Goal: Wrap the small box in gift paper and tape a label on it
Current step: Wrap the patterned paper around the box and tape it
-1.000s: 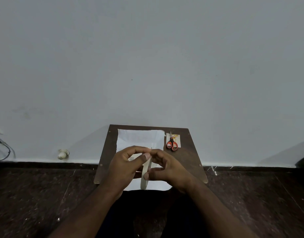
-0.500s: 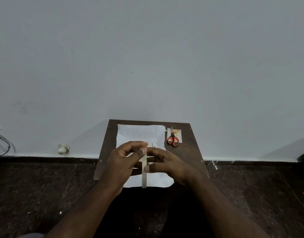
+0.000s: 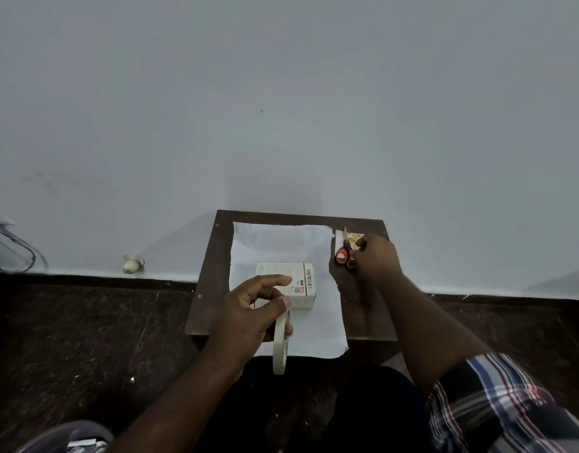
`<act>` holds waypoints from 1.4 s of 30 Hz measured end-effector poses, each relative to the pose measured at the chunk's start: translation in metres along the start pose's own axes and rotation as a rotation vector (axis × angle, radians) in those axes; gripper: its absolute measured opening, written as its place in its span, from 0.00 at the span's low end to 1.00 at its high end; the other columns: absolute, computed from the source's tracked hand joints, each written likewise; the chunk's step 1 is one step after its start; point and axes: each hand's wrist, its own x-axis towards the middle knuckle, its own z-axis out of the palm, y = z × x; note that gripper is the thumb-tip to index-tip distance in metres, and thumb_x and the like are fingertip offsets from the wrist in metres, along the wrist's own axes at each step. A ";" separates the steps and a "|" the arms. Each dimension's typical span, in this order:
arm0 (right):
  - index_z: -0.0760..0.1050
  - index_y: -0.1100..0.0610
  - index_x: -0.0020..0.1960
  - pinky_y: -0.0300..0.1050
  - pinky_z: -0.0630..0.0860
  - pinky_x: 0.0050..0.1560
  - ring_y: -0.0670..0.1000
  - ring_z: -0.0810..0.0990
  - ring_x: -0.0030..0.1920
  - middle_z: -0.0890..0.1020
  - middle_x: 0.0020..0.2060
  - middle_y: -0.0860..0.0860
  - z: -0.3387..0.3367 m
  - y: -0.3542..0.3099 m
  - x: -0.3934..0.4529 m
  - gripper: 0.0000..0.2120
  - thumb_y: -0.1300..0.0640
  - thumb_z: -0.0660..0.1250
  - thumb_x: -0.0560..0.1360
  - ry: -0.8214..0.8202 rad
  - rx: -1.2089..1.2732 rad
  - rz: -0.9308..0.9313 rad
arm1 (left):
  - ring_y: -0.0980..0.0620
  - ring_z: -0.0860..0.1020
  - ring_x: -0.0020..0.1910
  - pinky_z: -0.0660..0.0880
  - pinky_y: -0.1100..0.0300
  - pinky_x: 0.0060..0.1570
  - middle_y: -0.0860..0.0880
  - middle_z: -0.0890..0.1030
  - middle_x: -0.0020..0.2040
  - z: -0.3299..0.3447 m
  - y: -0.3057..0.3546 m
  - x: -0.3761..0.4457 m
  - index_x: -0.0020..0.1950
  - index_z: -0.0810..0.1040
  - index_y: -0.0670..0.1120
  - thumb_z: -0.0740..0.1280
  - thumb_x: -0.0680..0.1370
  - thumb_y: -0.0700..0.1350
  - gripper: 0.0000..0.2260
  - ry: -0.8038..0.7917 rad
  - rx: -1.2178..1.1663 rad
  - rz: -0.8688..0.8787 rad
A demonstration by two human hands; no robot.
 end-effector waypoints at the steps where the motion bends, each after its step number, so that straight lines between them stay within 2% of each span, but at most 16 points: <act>1: 0.79 0.56 0.55 0.47 0.77 0.50 0.56 0.80 0.50 0.83 0.49 0.54 0.003 -0.001 0.006 0.09 0.57 0.67 0.76 0.000 -0.024 -0.017 | 0.42 0.85 0.35 0.83 0.54 0.39 0.48 0.82 0.49 0.000 -0.003 0.002 0.53 0.85 0.54 0.70 0.78 0.37 0.12 0.007 -0.003 -0.007; 7: 0.77 0.60 0.49 0.45 0.73 0.42 0.59 0.82 0.49 0.83 0.46 0.56 0.015 -0.020 0.024 0.08 0.59 0.70 0.72 -0.082 -0.180 -0.091 | 0.41 0.84 0.34 0.83 0.53 0.38 0.44 0.80 0.50 -0.002 -0.011 0.010 0.54 0.86 0.53 0.71 0.78 0.36 0.12 0.031 -0.031 -0.044; 11: 0.75 0.60 0.53 0.48 0.78 0.46 0.60 0.82 0.52 0.83 0.48 0.57 0.017 -0.026 0.023 0.12 0.61 0.71 0.71 -0.088 -0.213 -0.066 | 0.42 0.84 0.33 0.82 0.54 0.38 0.44 0.80 0.49 -0.004 -0.011 0.009 0.54 0.86 0.52 0.71 0.78 0.36 0.12 0.044 -0.043 -0.055; 14: 0.76 0.62 0.55 0.51 0.78 0.53 0.61 0.81 0.55 0.83 0.51 0.58 0.021 -0.027 0.019 0.10 0.60 0.65 0.75 -0.069 -0.259 -0.052 | 0.41 0.84 0.34 0.83 0.54 0.38 0.45 0.80 0.49 -0.005 -0.010 0.008 0.55 0.85 0.51 0.70 0.78 0.36 0.12 0.051 -0.044 -0.050; 17: 0.76 0.61 0.52 0.50 0.77 0.52 0.62 0.81 0.55 0.82 0.51 0.59 0.020 -0.030 0.014 0.07 0.58 0.65 0.76 -0.045 -0.216 -0.005 | 0.41 0.85 0.35 0.83 0.54 0.38 0.46 0.80 0.49 -0.004 -0.007 0.007 0.56 0.85 0.51 0.70 0.78 0.36 0.12 0.053 -0.040 -0.050; 20: 0.75 0.61 0.43 0.46 0.74 0.40 0.59 0.81 0.43 0.82 0.41 0.57 0.010 -0.030 0.014 0.08 0.58 0.72 0.70 -0.041 -0.013 0.144 | 0.42 0.85 0.37 0.83 0.55 0.40 0.46 0.81 0.51 -0.005 -0.004 0.006 0.57 0.84 0.51 0.71 0.78 0.37 0.12 0.040 -0.038 -0.054; 22: 0.79 0.64 0.39 0.48 0.79 0.37 0.57 0.80 0.35 0.82 0.34 0.58 -0.005 -0.029 0.010 0.07 0.60 0.72 0.66 -0.063 0.248 0.178 | 0.44 0.86 0.38 0.83 0.57 0.40 0.47 0.82 0.52 -0.006 -0.002 0.006 0.57 0.84 0.52 0.70 0.79 0.38 0.12 0.036 -0.019 -0.058; 23: 0.80 0.65 0.39 0.49 0.81 0.37 0.55 0.80 0.34 0.83 0.34 0.59 -0.013 -0.030 0.003 0.06 0.61 0.71 0.67 -0.090 0.420 0.166 | 0.44 0.86 0.38 0.83 0.57 0.40 0.47 0.82 0.53 -0.006 -0.001 0.005 0.58 0.84 0.52 0.70 0.79 0.38 0.12 0.032 -0.015 -0.058; 25: 0.80 0.68 0.47 0.44 0.80 0.32 0.54 0.82 0.36 0.83 0.35 0.58 -0.032 -0.032 -0.014 0.06 0.65 0.69 0.72 -0.159 0.780 0.137 | 0.44 0.86 0.38 0.84 0.54 0.42 0.47 0.82 0.53 -0.006 0.001 0.005 0.58 0.84 0.53 0.70 0.79 0.38 0.12 0.027 -0.013 -0.051; 27: 0.78 0.66 0.55 0.39 0.76 0.28 0.52 0.83 0.38 0.83 0.38 0.56 -0.053 -0.034 -0.039 0.09 0.68 0.67 0.75 -0.242 0.969 0.078 | 0.43 0.86 0.39 0.84 0.52 0.43 0.47 0.82 0.53 -0.006 0.003 0.003 0.57 0.84 0.53 0.70 0.79 0.37 0.12 0.025 -0.018 -0.043; 29: 0.77 0.62 0.58 0.38 0.76 0.28 0.50 0.85 0.37 0.84 0.40 0.55 -0.070 -0.032 -0.066 0.11 0.69 0.65 0.77 -0.354 0.926 0.011 | 0.43 0.86 0.39 0.84 0.52 0.42 0.46 0.82 0.53 -0.007 0.005 0.001 0.57 0.84 0.52 0.70 0.79 0.37 0.12 0.021 -0.019 -0.030; 31: 0.77 0.59 0.59 0.40 0.78 0.31 0.52 0.86 0.41 0.85 0.42 0.55 -0.083 -0.026 -0.090 0.13 0.70 0.66 0.76 -0.489 0.807 -0.036 | 0.42 0.86 0.40 0.84 0.53 0.40 0.45 0.82 0.53 -0.007 0.008 0.000 0.56 0.85 0.53 0.70 0.79 0.37 0.12 0.016 -0.020 -0.016; 34: 0.79 0.58 0.57 0.43 0.80 0.35 0.53 0.86 0.44 0.86 0.44 0.56 -0.097 -0.023 -0.116 0.17 0.68 0.73 0.70 -0.651 0.561 -0.141 | 0.41 0.86 0.42 0.83 0.54 0.40 0.44 0.82 0.53 -0.008 0.011 -0.003 0.55 0.85 0.51 0.70 0.79 0.37 0.11 0.013 -0.032 -0.003; 38: 0.82 0.57 0.56 0.43 0.81 0.42 0.48 0.85 0.44 0.86 0.46 0.53 -0.108 -0.034 -0.135 0.15 0.68 0.75 0.71 -0.734 0.362 -0.253 | 0.39 0.86 0.40 0.84 0.47 0.44 0.43 0.82 0.52 -0.008 0.014 -0.007 0.57 0.85 0.50 0.70 0.79 0.36 0.12 0.016 -0.022 0.026; 42: 0.83 0.58 0.55 0.50 0.80 0.48 0.50 0.84 0.44 0.87 0.46 0.55 -0.114 -0.044 -0.144 0.14 0.68 0.75 0.71 -0.732 0.291 -0.376 | 0.40 0.86 0.39 0.84 0.47 0.44 0.44 0.83 0.50 -0.007 0.017 -0.009 0.57 0.85 0.50 0.70 0.79 0.36 0.12 0.019 -0.017 0.046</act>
